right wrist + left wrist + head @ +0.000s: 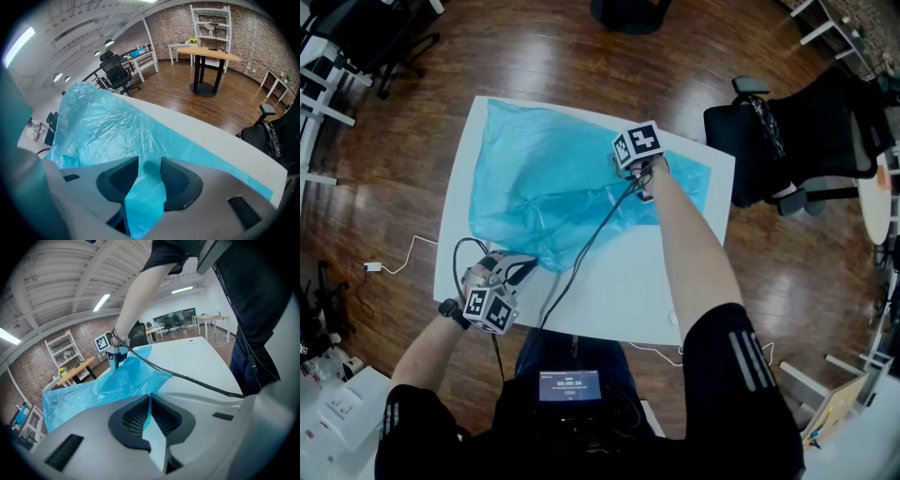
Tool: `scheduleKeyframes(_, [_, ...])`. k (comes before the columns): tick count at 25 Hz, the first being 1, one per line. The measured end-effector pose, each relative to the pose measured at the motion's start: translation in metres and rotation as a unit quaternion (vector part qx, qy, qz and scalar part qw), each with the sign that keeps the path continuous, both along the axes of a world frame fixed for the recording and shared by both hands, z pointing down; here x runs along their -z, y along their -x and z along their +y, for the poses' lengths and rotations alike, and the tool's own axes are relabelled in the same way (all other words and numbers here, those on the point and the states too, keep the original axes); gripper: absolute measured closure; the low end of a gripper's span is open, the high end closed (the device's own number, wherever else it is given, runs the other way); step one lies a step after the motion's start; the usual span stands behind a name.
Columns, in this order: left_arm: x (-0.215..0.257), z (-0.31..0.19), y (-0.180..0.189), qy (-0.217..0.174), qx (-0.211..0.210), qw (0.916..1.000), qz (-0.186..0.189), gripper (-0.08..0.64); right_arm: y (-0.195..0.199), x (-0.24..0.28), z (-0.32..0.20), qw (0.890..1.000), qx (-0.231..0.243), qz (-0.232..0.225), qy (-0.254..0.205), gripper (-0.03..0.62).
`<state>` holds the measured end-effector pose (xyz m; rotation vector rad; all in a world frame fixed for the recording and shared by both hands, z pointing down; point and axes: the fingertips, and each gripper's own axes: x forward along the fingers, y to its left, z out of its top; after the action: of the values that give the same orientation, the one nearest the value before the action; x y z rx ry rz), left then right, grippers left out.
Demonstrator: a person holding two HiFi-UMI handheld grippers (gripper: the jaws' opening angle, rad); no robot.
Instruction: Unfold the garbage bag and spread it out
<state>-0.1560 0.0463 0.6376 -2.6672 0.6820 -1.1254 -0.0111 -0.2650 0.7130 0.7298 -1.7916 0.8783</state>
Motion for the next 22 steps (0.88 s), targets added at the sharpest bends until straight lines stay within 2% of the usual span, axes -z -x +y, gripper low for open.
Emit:
scheduleKeyframes(3, [0.002, 0.004, 0.008, 0.016, 0.020, 0.9997, 0.003, 0.534, -0.001, 0.000, 0.000, 1.000, 0.000, 0.002, -0.002, 0.410])
scheduleKeyframes(13, [0.010, 0.010, 0.019, 0.032, 0.052, 0.9981, 0.012, 0.532, 0.002, 0.002, -0.001, 1.000, -0.009, -0.006, -0.021, 0.411])
scheduleKeyframes(22, [-0.003, 0.025, 0.030, 0.040, 0.056, 0.9976, 0.010, 0.503, -0.005, -0.003, 0.000, 0.999, -0.002, 0.026, -0.045, 0.410])
